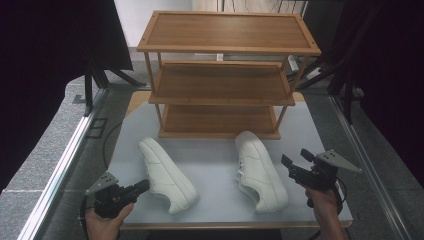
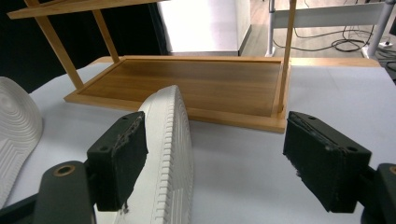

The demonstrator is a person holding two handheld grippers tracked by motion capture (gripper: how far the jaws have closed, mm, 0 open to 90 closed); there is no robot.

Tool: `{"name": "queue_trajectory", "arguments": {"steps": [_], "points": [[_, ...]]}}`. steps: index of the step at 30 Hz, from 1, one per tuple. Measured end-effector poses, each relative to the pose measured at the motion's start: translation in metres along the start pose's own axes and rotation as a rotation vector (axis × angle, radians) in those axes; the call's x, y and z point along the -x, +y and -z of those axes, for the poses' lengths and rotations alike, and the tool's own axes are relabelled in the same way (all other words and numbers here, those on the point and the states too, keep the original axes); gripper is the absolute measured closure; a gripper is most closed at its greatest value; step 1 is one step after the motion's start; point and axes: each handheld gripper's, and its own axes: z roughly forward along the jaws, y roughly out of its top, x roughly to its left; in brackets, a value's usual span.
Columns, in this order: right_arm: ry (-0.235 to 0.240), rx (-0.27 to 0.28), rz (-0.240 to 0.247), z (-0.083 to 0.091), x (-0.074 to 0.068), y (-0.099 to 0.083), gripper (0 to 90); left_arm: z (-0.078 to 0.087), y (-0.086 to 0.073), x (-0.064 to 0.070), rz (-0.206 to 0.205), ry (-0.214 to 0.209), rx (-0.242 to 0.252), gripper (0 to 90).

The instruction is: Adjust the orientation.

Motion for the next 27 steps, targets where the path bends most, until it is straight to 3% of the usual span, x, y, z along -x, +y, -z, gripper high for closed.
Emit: {"name": "queue_trajectory", "arguments": {"steps": [3,4,5,6,7,15,17,22,27], "points": [[-0.006,0.002,-0.009,0.003,0.002,-0.001,22.1,-0.002,-0.012,0.006,-0.001,0.001,-0.021,85.5],[-0.025,0.004,-0.034,0.007,0.006,-0.002,22.4,-0.004,-0.027,0.008,0.023,0.001,-0.032,85.5],[-0.029,0.006,-0.043,0.009,0.008,-0.002,22.4,-0.004,-0.027,0.008,0.023,0.001,-0.032,85.5],[-0.032,0.01,-0.055,0.01,0.01,-0.003,22.5,-0.005,-0.038,0.007,0.062,-0.004,-0.036,85.8],[-0.034,0.008,-0.059,0.011,0.011,-0.004,22.5,-0.005,-0.04,0.007,0.065,-0.008,-0.042,85.8],[-0.055,0.018,-0.086,0.011,0.012,-0.003,22.6,-0.025,-0.037,0.015,0.017,-0.028,-0.098,86.0],[-0.049,0.02,-0.091,0.01,0.011,-0.002,22.6,-0.028,-0.035,0.017,-0.006,-0.033,-0.109,86.2],[-0.042,0.022,-0.097,0.01,0.009,-0.001,22.8,-0.041,-0.028,0.021,-0.017,-0.059,-0.131,86.2],[-0.039,0.022,-0.1,0.011,0.009,-0.003,22.7,-0.053,-0.018,0.026,-0.045,-0.058,-0.159,85.8]]}}
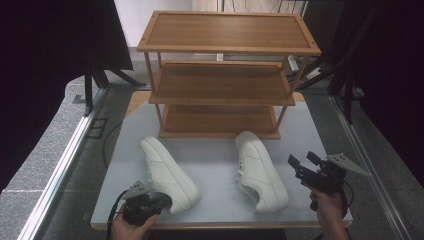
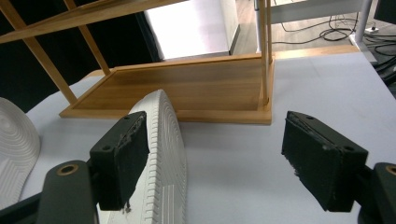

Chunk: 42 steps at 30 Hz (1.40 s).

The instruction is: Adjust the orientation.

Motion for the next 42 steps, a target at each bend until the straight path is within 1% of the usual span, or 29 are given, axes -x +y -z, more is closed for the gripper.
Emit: {"name": "queue_trajectory", "arguments": {"steps": [2,5,8,10,13,14,15,16,18,19,20,21,23,24,25,27,29,30,31,33,34,35,36,37,38,39,41,42], "points": [[-0.006,0.007,-0.002,0.002,0.002,0.0,22.7,-0.003,0.006,0.002,-0.019,0.002,-0.014,85.7],[-0.016,0.014,-0.014,0.005,0.005,0.001,22.7,-0.006,0.014,0.005,-0.04,0.002,-0.019,85.6],[-0.026,0.02,-0.024,0.006,0.006,0.001,22.7,-0.01,0.021,0.007,-0.046,-0.004,-0.015,85.6],[-0.019,0.029,-0.025,0.007,0.005,0.0,22.7,-0.014,0.027,0.008,-0.054,-0.004,-0.006,85.6],[-0.017,0.032,-0.015,0.005,0.003,0.001,22.7,-0.023,0.04,0.013,-0.087,0.001,0.004,85.7],[-0.017,0.032,-0.015,0.005,0.003,0.001,22.7,-0.023,0.04,0.013,-0.087,0.001,0.004,85.7],[-0.017,0.03,-0.018,0.004,0.002,0.001,22.7,-0.027,0.046,0.014,-0.095,0.0,0.007,85.7],[-0.019,0.024,-0.016,0.002,0.002,0.0,22.6,-0.036,0.058,0.016,-0.1,-0.008,0.01,85.6],[-0.026,0.019,-0.014,0.001,0.002,0.0,22.6,-0.045,0.068,0.018,-0.107,-0.016,0.005,85.4],[-0.026,0.019,-0.014,0.001,0.002,0.0,22.6,-0.045,0.068,0.018,-0.107,-0.016,0.005,85.4],[-0.026,0.016,-0.021,0.0,0.004,-0.001,22.6,-0.051,0.076,0.022,-0.121,-0.014,0.01,85.5],[-0.026,0.015,-0.022,0.0,0.005,-0.001,22.6,-0.054,0.079,0.024,-0.131,-0.011,0.01,85.5],[-0.029,0.016,-0.028,0.001,0.007,-0.002,22.6,-0.057,0.084,0.027,-0.132,-0.01,0.016,85.5],[-0.029,0.016,-0.028,0.001,0.007,-0.002,22.6,-0.057,0.084,0.027,-0.132,-0.01,0.016,85.5],[-0.036,0.014,-0.039,0.002,0.009,-0.002,22.7,-0.06,0.089,0.03,-0.129,-0.012,0.022,85.5],[-0.039,0.015,-0.041,0.003,0.01,-0.002,22.7,-0.063,0.091,0.032,-0.131,-0.01,0.022,85.6],[-0.042,0.016,-0.046,0.003,0.011,-0.002,22.7,-0.071,0.097,0.035,-0.132,-0.014,0.007,85.6],[-0.043,0.016,-0.047,0.003,0.011,-0.002,22.7,-0.076,0.099,0.035,-0.129,-0.013,-0.007,85.7],[-0.044,0.015,-0.046,0.003,0.01,-0.002,22.7,-0.085,0.101,0.034,-0.123,-0.006,-0.03,85.8],[-0.042,0.012,-0.045,0.003,0.009,-0.002,22.7,-0.094,0.099,0.034,-0.117,-0.012,-0.055,86.3],[-0.042,0.012,-0.045,0.003,0.009,-0.002,22.7,-0.094,0.099,0.034,-0.117,-0.012,-0.055,86.6],[-0.043,0.007,-0.04,0.002,0.008,-0.003,22.7,-0.103,0.095,0.037,-0.125,-0.016,-0.09,86.7],[-0.044,0.007,-0.041,0.001,0.008,-0.003,22.7,-0.104,0.092,0.036,-0.112,-0.023,-0.072,88.0],[-0.047,-0.001,-0.041,0.001,0.008,-0.004,22.7,-0.104,0.091,0.034,-0.089,-0.038,-0.067,88.2],[-0.047,-0.001,-0.041,0.001,0.008,-0.004,22.7,-0.104,0.091,0.034,-0.089,-0.038,-0.067,88.0],[-0.054,-0.009,-0.042,0.0,0.008,-0.005,22.7,-0.103,0.09,0.031,-0.088,-0.016,-0.079,88.3],[-0.061,-0.018,-0.044,-0.001,0.008,-0.006,22.7,-0.102,0.088,0.029,-0.093,-0.007,-0.091,88.9],[-0.066,-0.019,-0.047,-0.001,0.008,-0.006,22.7,-0.102,0.087,0.029,-0.093,0.008,-0.102,89.2]]}}
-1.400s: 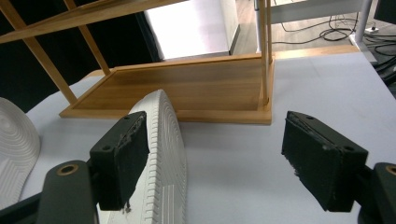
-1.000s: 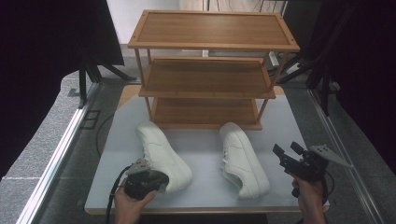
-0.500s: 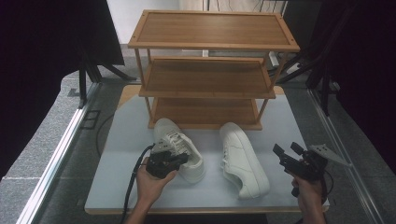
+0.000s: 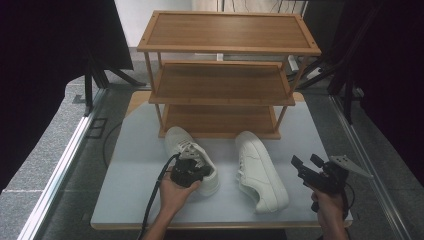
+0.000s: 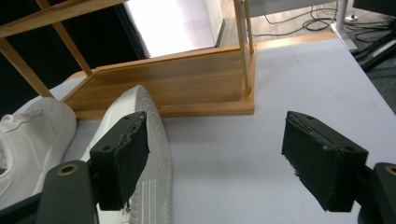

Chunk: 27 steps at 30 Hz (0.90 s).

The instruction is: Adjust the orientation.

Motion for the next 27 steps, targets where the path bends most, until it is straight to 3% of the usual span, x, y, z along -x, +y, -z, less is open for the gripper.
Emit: {"name": "queue_trajectory", "arguments": {"steps": [2,8,14,17,20,22,24,27], "points": [[-0.002,0.0,-0.002,0.0,0.0,0.0,22.7,0.0,-0.002,-0.001,-0.01,0.014,-0.014,89.4],[-0.004,-0.005,0.001,0.0,-0.001,-0.001,22.7,0.009,-0.008,-0.003,-0.003,-0.01,0.011,90.0],[-0.004,-0.011,0.007,-0.002,-0.002,-0.002,22.8,0.018,-0.017,-0.01,0.002,-0.045,0.028,90.0],[-0.011,-0.022,0.004,-0.004,-0.004,-0.005,22.9,0.02,-0.019,-0.014,0.025,-0.078,0.026,90.0],[-0.012,-0.032,0.019,-0.008,-0.007,-0.007,22.9,0.019,-0.017,-0.011,-0.003,-0.053,0.011,90.0],[-0.014,-0.042,0.032,-0.011,-0.01,-0.009,22.9,0.022,-0.016,-0.009,-0.055,-0.025,-0.027,90.0],[-0.014,-0.041,0.05,-0.011,-0.014,-0.01,22.9,0.03,-0.024,-0.013,-0.04,-0.034,-0.009,90.0],[-0.023,-0.042,0.05,-0.012,-0.014,-0.011,22.9,0.036,-0.03,-0.011,-0.051,0.003,-0.009,90.0]]}}
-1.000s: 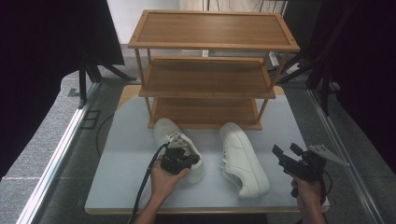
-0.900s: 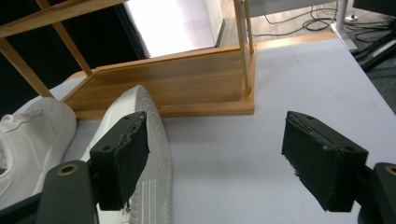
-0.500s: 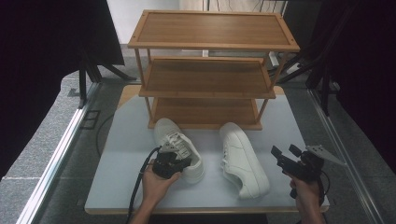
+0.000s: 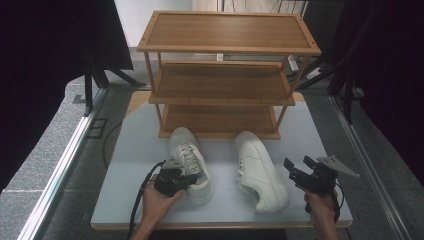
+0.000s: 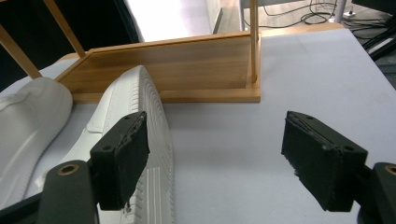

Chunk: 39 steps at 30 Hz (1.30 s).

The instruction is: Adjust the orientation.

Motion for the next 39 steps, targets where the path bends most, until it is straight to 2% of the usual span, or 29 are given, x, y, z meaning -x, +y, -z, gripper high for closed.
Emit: {"name": "queue_trajectory", "arguments": {"steps": [2,5,8,12,16,19,26,28,33,35,36,38,39], "points": [[0.0,-0.001,0.002,0.001,0.0,-0.001,22.9,0.002,-0.001,0.0,-0.003,0.004,-0.004,90.0],[-0.002,0.001,0.002,0.004,0.0,-0.002,22.9,0.01,-0.009,-0.009,0.031,-0.029,-0.013,90.0],[-0.006,0.0,-0.005,0.006,0.004,-0.003,22.9,0.016,-0.015,-0.015,0.05,-0.034,-0.025,90.0],[-0.005,0.007,-0.017,0.005,0.006,-0.002,23.0,0.018,-0.017,-0.018,0.062,-0.049,-0.006,90.0],[0.004,0.004,-0.011,0.003,0.003,-0.001,22.9,0.018,-0.017,-0.017,0.051,-0.037,0.002,90.0],[0.009,-0.004,-0.002,0.001,0.001,-0.001,23.0,0.02,-0.018,-0.02,0.063,-0.045,0.002,90.0],[0.01,-0.015,0.004,-0.003,0.001,-0.003,23.0,0.024,-0.016,-0.022,0.067,-0.02,0.019,90.0],[0.006,-0.013,-0.004,-0.002,0.003,-0.003,22.9,0.026,-0.017,-0.025,0.075,-0.033,0.016,90.0],[0.001,-0.004,-0.009,0.001,0.006,-0.002,23.0,0.033,-0.018,-0.033,0.089,-0.008,0.005,90.0],[-0.004,0.0,-0.02,0.003,0.009,-0.001,23.0,0.04,-0.021,-0.044,0.108,0.004,0.011,90.0],[-0.005,0.002,-0.022,0.003,0.01,-0.001,23.0,0.04,-0.021,-0.044,0.108,0.004,0.011,90.0],[-0.005,0.004,-0.029,0.004,0.011,-0.001,23.1,0.046,-0.023,-0.053,0.131,-0.017,0.02,90.0],[-0.006,0.004,-0.03,0.004,0.011,-0.001,23.0,0.048,-0.023,-0.055,0.128,-0.023,0.02,90.0]]}}
